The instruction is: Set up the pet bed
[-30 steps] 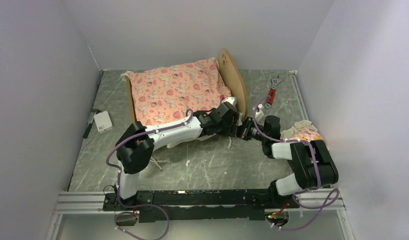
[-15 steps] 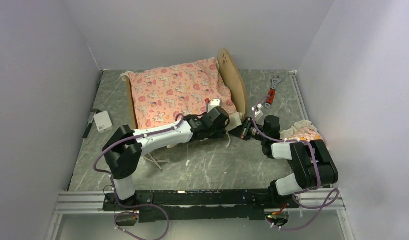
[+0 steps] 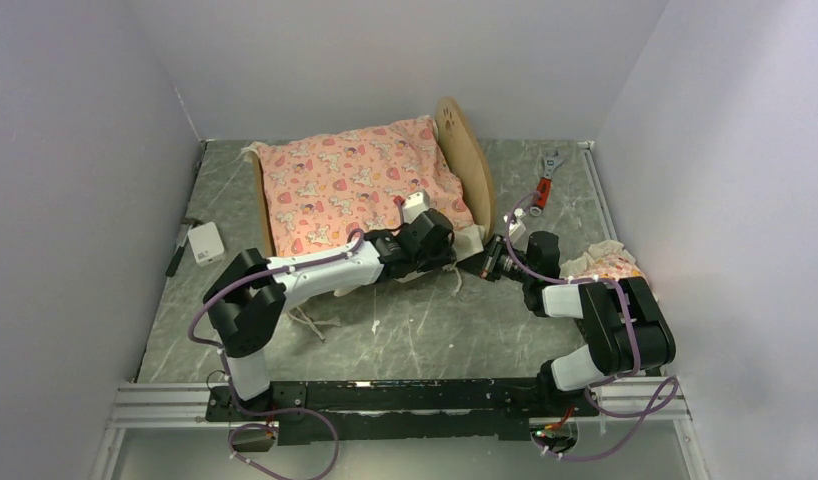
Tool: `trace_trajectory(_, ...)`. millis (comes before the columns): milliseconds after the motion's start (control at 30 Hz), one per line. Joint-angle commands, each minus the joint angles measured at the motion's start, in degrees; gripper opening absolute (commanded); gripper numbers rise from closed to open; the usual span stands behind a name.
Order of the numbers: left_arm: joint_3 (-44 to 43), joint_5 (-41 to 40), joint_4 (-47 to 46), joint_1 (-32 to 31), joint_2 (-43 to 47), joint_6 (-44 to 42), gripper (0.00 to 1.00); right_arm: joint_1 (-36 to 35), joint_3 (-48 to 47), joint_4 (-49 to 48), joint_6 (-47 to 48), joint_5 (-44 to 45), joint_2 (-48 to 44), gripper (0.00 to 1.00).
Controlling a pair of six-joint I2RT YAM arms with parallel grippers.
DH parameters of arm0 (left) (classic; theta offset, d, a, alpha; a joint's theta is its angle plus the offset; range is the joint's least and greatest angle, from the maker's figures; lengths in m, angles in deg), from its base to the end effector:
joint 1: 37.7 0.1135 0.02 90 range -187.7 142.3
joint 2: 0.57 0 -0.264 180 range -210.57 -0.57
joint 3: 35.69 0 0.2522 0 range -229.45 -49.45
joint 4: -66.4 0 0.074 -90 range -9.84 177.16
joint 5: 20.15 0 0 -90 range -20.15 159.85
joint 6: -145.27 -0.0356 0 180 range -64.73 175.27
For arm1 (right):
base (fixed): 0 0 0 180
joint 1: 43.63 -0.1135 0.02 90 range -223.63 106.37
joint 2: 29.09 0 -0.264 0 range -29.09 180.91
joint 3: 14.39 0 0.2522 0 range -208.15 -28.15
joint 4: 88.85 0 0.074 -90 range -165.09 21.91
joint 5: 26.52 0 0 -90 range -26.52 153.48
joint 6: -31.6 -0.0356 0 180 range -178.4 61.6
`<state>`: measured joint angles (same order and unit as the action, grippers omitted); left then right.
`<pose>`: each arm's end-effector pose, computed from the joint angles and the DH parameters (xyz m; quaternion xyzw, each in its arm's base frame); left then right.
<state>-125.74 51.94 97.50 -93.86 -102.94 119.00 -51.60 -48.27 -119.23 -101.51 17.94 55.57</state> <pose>0.2326 -0.3272 0.2434 -0.1213 0.9013 -0.2664 0.3194 0.2417 0.0595 0.1465 0.0180 0.7885 0.5136 0.3378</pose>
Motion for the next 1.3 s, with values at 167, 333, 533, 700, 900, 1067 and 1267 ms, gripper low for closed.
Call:
trace_trajectory(167, 1.46, 1.12, -3.45, 0.75, -2.48, 5.84, 0.44, -0.12, -0.36, -4.18, -0.39, -1.39, -0.19, 0.0)
trace_trajectory(333, 2.35, 1.21, -3.46, 0.93, -2.38, 6.74, 0.39, -0.12, -0.27, -4.32, -0.48, -1.31, -0.28, 0.0)
trace_trajectory(533, 3.6, 3.02, -5.16, 0.92, -2.49, 8.18, 0.37, -0.12, -0.29, -4.25, -0.65, -1.24, -0.37, 0.0)
trace_trajectory(700, 5.16, 2.71, -7.41, 0.94, -0.64, 7.4, 0.46, -0.08, -0.29, -4.1, -0.57, -1.07, -0.48, 0.0)
trace_trajectory(900, 2.5, 0.53, -6.94, 0.95, -0.7, 2.8, 0.61, -0.12, -0.11, -4.84, -0.88, -1.22, 0.19, 0.0)
trace_trajectory(1067, -1.82, -3.04, -4.45, 1.05, -2.38, -0.26, 0.69, -0.12, -0.01, -4.87, -1.05, -1.31, 0.0, 0.0)
trace_trajectory(1267, -4.83, -9.15, -0.88, 0.74, -3.08, -3.4, 0.49, -0.12, -0.1, -4.58, -0.83, -1.3, -0.03, 0.0)
